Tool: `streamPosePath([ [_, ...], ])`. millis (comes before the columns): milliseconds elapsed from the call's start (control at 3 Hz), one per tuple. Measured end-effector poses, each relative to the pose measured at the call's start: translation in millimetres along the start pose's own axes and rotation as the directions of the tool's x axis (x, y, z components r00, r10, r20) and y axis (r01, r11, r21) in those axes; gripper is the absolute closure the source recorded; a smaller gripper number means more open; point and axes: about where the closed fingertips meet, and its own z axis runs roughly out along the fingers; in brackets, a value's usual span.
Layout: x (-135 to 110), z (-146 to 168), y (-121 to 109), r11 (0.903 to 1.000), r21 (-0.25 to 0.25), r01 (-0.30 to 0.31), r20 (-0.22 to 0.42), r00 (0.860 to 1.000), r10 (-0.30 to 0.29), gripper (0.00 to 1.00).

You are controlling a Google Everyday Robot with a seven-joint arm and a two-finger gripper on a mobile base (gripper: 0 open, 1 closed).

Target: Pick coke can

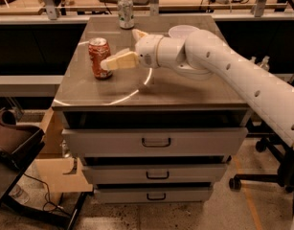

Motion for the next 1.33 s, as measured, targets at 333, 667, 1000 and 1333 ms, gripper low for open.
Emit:
streamPosePath([
  [333,9,20,9,0.9987,-0.028,-0.042,0.033,0.999,0.043,0.0],
  [667,21,32,12,0.9956,-0.035,-0.088,0.104,0.99,0.091,0.0],
  [1000,12,44,26,0.9941,-0.065,-0.087,0.149,0.984,0.095,0.13],
  [1333,12,46,28,0.994,-0.068,-0.086,0.148,0.984,0.095,0.36],
])
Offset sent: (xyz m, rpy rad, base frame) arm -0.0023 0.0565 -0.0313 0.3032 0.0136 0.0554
